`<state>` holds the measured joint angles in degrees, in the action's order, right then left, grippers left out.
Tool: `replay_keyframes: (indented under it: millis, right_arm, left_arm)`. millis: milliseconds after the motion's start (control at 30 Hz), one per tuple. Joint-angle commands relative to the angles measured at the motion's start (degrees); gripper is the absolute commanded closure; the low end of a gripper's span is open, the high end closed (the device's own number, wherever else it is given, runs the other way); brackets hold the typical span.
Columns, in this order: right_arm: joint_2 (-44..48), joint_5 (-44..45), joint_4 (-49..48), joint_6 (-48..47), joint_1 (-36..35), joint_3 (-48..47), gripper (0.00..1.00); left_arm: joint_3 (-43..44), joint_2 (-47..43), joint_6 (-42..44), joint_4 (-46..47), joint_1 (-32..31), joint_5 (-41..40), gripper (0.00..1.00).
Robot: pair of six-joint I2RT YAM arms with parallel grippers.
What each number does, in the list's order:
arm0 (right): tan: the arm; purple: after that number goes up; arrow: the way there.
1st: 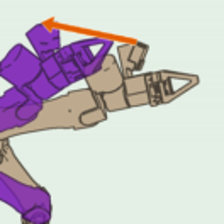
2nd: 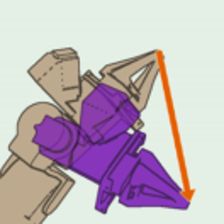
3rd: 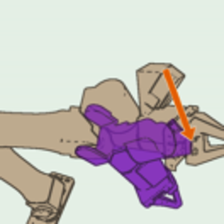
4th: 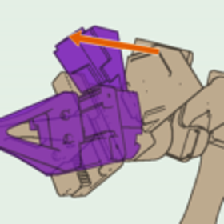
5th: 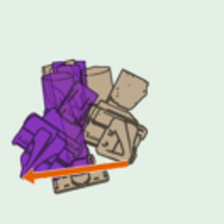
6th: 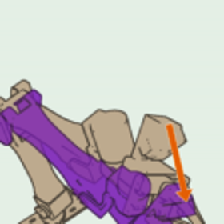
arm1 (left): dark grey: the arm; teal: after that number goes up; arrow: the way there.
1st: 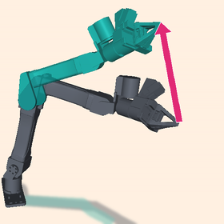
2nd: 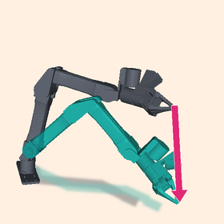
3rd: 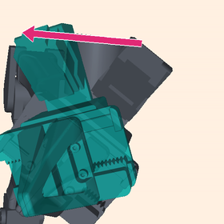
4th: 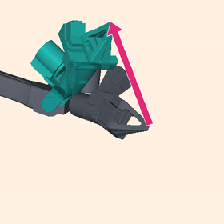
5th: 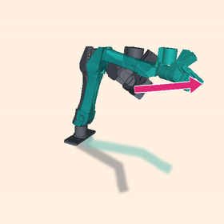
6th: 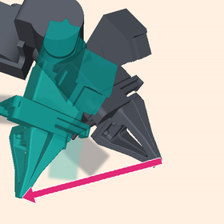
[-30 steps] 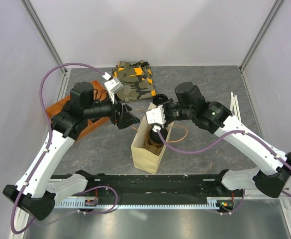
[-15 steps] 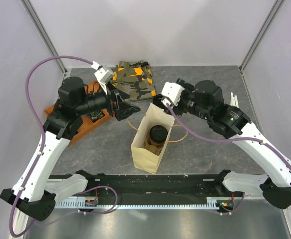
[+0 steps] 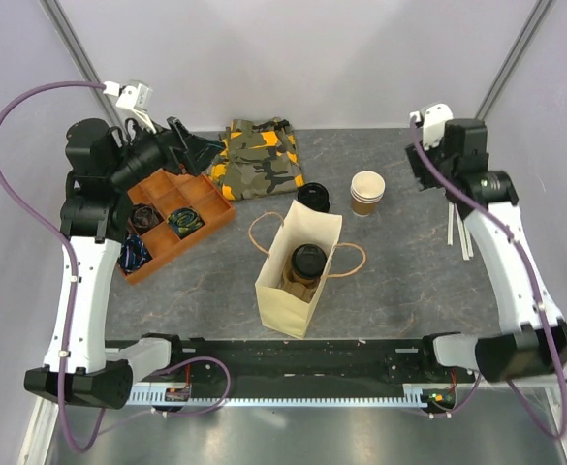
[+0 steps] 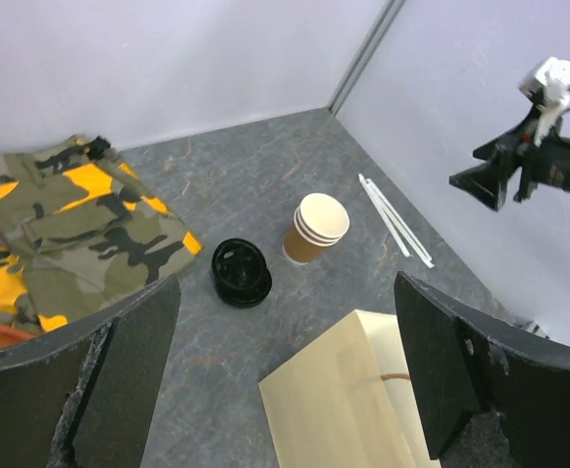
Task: Pack the takeout coffee
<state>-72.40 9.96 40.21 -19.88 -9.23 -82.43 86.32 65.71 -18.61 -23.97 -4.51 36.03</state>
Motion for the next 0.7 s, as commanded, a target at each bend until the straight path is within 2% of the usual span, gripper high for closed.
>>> replay_keyframes:
  millis: [0, 167, 433, 667]
  right_arm:
    - [-11.49, -4.06, 11.80, 2.47, 9.64, -5.01, 0.35]
    - [-26.26, -8.71, 13.85, 5.64, 19.85, -9.31, 0.46]
    - [-40.35, -6.97, 12.62, 5.11, 22.94, -14.06, 0.59]
    - [-49.66, -7.67, 10.95, 3.53, 25.32, -18.20, 0.65]
  left_arm:
    - [-3.87, -3.13, 2.25, -1.78, 1.44, -1.30, 0.03]
    - [-5.64, -4.28, 5.68, -4.60, 3.02, -4.21, 0.03]
    - [-9.33, -3.31, 7.18, -4.95, 3.11, -7.20, 0.04]
    - [-8.37, -0.32, 6.57, -4.95, 3.11, -5.89, 0.06]
